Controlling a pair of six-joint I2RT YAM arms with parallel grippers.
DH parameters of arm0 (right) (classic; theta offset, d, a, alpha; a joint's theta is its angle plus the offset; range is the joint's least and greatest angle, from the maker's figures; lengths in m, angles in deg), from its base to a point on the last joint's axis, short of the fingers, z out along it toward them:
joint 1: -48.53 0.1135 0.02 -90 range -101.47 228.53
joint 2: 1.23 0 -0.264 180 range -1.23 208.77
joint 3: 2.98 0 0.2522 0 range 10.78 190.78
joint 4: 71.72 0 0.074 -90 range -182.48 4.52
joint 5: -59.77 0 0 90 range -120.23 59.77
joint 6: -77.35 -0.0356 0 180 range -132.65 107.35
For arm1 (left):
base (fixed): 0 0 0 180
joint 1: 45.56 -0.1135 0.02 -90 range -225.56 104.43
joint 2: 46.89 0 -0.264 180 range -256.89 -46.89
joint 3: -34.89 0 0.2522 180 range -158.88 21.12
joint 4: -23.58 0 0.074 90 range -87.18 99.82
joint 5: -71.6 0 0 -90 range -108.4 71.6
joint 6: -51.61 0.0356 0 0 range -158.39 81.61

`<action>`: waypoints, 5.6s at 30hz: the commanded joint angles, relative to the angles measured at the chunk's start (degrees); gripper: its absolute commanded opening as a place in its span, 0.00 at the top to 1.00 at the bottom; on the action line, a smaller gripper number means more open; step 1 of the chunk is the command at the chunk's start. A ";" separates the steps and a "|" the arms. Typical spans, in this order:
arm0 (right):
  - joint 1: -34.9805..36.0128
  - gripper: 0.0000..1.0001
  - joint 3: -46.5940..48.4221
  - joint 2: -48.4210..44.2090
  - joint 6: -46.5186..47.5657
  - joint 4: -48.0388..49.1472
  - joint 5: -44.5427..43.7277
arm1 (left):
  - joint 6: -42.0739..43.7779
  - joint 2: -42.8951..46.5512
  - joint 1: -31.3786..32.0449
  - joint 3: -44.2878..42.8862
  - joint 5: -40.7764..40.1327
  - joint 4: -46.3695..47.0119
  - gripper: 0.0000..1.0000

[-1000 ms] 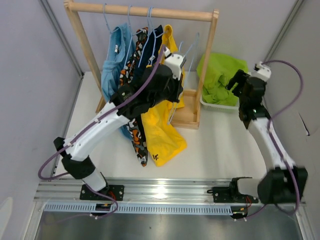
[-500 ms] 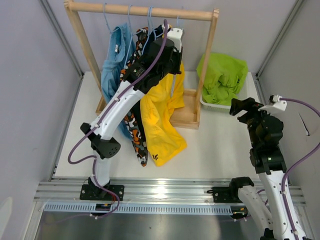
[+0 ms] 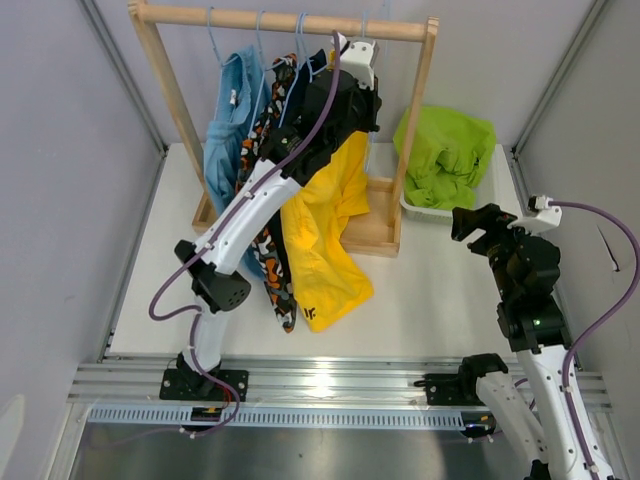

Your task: Remove the shorts from the hanger

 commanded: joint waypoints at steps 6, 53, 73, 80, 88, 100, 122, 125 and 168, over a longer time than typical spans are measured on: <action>0.76 0.17 -0.52 -0.58 0.11 0.77 0.53 | -2.59 -4.28 -1.93 -3.05 3.69 6.43 1.00; 10.87 0.16 -4.12 -2.60 0.19 -2.48 -7.20 | 1.01 26.04 -5.53 21.31 3.00 -1.57 0.35; 10.87 0.16 -5.88 -1.72 0.19 -0.99 -6.76 | 2.33 26.83 -5.71 23.32 -1.14 -0.87 0.36; 10.78 0.16 -5.88 -1.89 0.19 -1.25 -6.76 | 3.03 23.40 -5.80 22.09 -3.77 -1.31 0.35; 10.87 0.16 -6.14 -1.81 0.11 -1.16 -6.76 | 3.65 19.54 -6.33 21.83 -5.88 -1.22 0.34; 10.78 0.16 -7.02 -1.10 0.02 -0.28 -6.33 | 3.21 17.60 -7.91 21.31 -6.50 0.45 0.61; 10.87 0.17 -6.76 -0.14 -1.21 1.21 -5.36 | 8.48 22.15 -8.35 3.88 -3.07 -8.60 1.00; 10.95 0.17 -5.97 -0.31 -0.86 0.60 -5.88 | 7.70 25.75 -8.35 6.53 -2.63 -10.09 1.00; 35.83 0.01 12.23 9.53 10.30 7.27 2.30 | -2.50 68.31 4.13 37.65 32.16 -28.64 1.00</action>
